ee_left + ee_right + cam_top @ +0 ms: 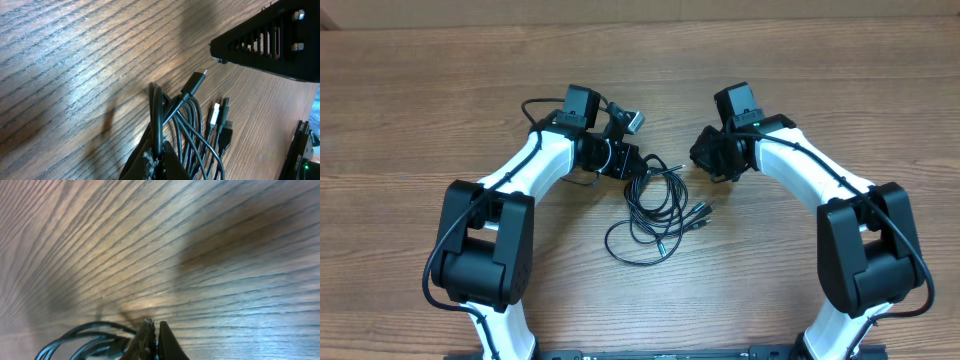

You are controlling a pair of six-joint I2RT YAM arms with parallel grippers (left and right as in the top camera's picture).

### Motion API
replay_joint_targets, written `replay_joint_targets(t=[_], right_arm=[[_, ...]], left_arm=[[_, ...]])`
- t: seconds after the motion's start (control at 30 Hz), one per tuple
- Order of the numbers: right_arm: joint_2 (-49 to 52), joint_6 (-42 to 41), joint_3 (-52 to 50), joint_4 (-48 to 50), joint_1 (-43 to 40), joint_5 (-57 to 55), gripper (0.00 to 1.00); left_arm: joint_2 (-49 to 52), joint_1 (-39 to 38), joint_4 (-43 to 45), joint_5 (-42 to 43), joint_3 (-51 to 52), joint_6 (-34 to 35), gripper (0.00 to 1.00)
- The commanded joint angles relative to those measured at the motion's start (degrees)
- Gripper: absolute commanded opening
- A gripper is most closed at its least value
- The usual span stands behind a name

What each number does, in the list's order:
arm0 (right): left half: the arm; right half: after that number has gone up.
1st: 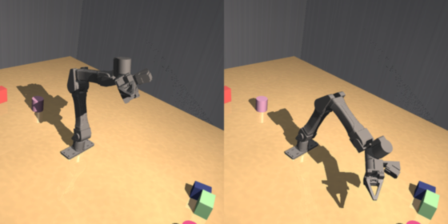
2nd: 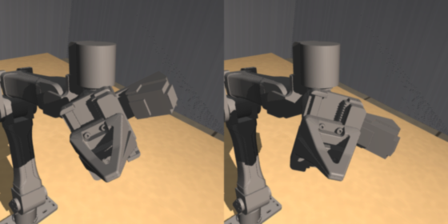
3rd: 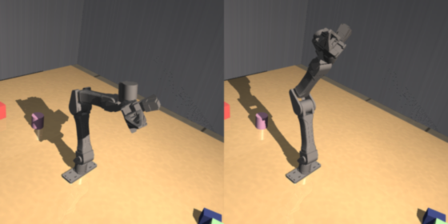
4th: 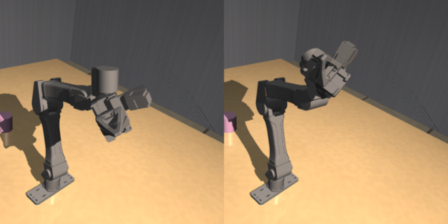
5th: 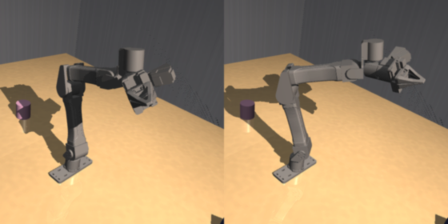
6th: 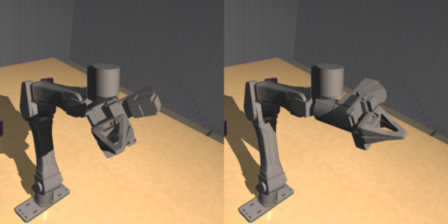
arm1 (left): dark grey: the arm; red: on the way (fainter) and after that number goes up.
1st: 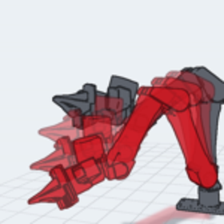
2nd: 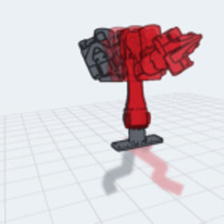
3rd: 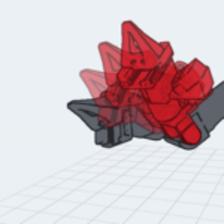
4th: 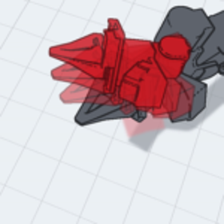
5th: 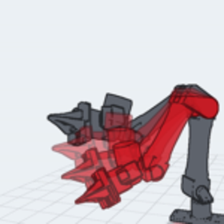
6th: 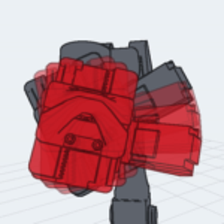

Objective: Untangle cables

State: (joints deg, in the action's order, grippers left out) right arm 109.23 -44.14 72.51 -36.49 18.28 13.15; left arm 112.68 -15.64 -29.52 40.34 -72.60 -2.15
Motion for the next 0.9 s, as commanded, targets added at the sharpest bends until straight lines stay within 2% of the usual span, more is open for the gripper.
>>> replay_joint_targets(t=[0.0, 0.6, 0.87], right_arm=[[-1.7, -2.6, -0.2, 0.4, 1.3, -4.8, 0.04], [-1.7, -4.0, -0.2, 1.6, 6.8, -5.7, 0.04], [-1.7, -4.1, -0.2, 1.8, 6.7, -15.7, 0.04]], left_arm=[[0.7, 0.0, 0.2, 1.5, -1.3, -1.7, 0.04], [0.7, 0.0, 0.2, 1.5, -1.3, -1.7, 0.04], [0.7, 0.0, 0.2, 1.5, -1.3, -1.7, 0.04]])
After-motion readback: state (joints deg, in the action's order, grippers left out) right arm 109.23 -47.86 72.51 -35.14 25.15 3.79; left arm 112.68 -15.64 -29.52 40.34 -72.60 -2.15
